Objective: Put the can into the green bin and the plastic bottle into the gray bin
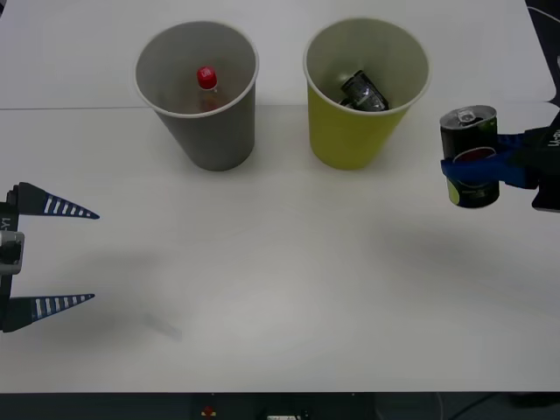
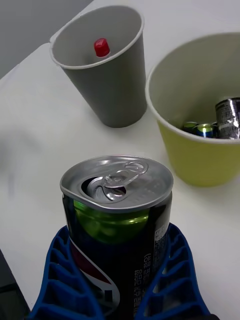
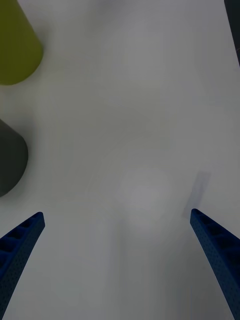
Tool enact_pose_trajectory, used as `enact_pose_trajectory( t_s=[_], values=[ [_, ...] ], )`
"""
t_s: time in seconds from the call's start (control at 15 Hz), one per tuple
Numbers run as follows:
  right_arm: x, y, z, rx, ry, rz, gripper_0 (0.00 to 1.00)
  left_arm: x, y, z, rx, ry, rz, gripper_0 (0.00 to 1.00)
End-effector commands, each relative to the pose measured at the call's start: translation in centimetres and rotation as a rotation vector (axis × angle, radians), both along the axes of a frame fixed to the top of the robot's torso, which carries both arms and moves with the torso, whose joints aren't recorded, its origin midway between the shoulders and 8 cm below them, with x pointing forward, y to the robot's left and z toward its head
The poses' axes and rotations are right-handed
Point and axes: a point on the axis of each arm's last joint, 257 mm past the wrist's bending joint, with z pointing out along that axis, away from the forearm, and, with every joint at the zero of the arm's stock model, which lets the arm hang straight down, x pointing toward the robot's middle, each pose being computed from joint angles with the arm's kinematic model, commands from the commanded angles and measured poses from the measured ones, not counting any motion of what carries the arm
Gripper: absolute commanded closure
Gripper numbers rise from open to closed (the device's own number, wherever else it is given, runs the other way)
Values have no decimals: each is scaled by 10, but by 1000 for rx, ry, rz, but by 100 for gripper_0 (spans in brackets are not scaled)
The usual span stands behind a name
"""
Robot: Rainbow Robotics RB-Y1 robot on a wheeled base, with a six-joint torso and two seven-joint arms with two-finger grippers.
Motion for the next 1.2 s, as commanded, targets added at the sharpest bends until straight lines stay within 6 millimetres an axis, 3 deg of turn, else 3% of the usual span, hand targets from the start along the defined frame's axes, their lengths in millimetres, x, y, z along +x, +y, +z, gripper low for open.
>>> enact_pose_trajectory(
  t_s=[0.07, 0.4, 0.6, 1.2],
  values=[
    [20, 3, 21, -35, -29, 21, 100, 0, 0, 0, 0, 0, 0, 0],
    [57, -2, 53, -130, 6, 42, 100, 0, 0, 0, 0, 0, 0, 0],
    [89, 3, 67, -125, 2, 17, 100, 0, 0, 0, 0, 0, 0, 0],
    [196, 11, 72, -173, 27, -141, 100, 0, 0, 0, 0, 0, 0, 0]
  ],
)
